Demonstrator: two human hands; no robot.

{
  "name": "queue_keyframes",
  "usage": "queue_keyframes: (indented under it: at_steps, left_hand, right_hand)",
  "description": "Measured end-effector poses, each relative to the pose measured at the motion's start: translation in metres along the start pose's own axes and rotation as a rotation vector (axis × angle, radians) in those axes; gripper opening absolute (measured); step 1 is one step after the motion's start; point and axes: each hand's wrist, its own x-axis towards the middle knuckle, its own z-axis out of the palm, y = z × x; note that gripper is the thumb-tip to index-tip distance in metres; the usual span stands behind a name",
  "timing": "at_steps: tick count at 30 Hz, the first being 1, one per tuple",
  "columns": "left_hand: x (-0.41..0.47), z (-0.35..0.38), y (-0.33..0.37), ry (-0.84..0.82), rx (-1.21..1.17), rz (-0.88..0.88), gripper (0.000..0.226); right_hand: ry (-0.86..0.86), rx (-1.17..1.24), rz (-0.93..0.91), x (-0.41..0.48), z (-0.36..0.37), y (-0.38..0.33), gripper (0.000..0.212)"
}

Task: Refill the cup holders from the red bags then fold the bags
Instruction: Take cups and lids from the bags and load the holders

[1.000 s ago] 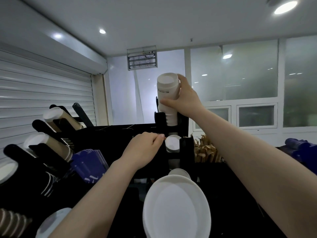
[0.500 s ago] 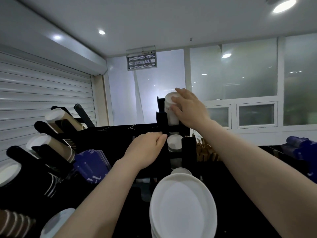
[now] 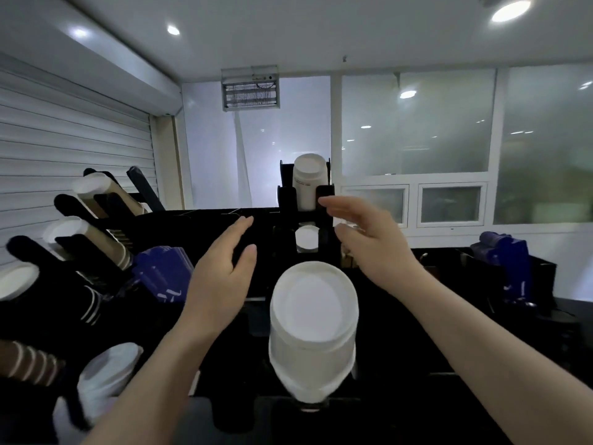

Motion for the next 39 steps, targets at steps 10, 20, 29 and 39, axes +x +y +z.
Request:
queue_keyframes:
  at_steps: [10,20,29,39]
  left_hand:
    - [-0.098,0.002,0.018,-0.113,-0.310,-0.092,0.035]
    - [-0.123,0.016,0.012,-0.359,-0.244,-0.165,0.075]
    - [-0.123,0.023,-0.001,-0.290,-0.173,-0.188,0.079]
    - [-0.122,0.019,-0.004,-0.342,-0.132,-0.157,0.083]
  right_hand:
    - [-0.122,0.159,0.091,-0.133,0.011,-0.017,0.070]
    - [-0.052,-0.082,0.139,-0.155,0.039,0.000,0.099]
    - [-0.024,-0.177,0.180,-0.157,0.040,-0.007,0.074]
    - [-0.041,-0.197,0.158,-0.158,0.037,0.001,0.082]
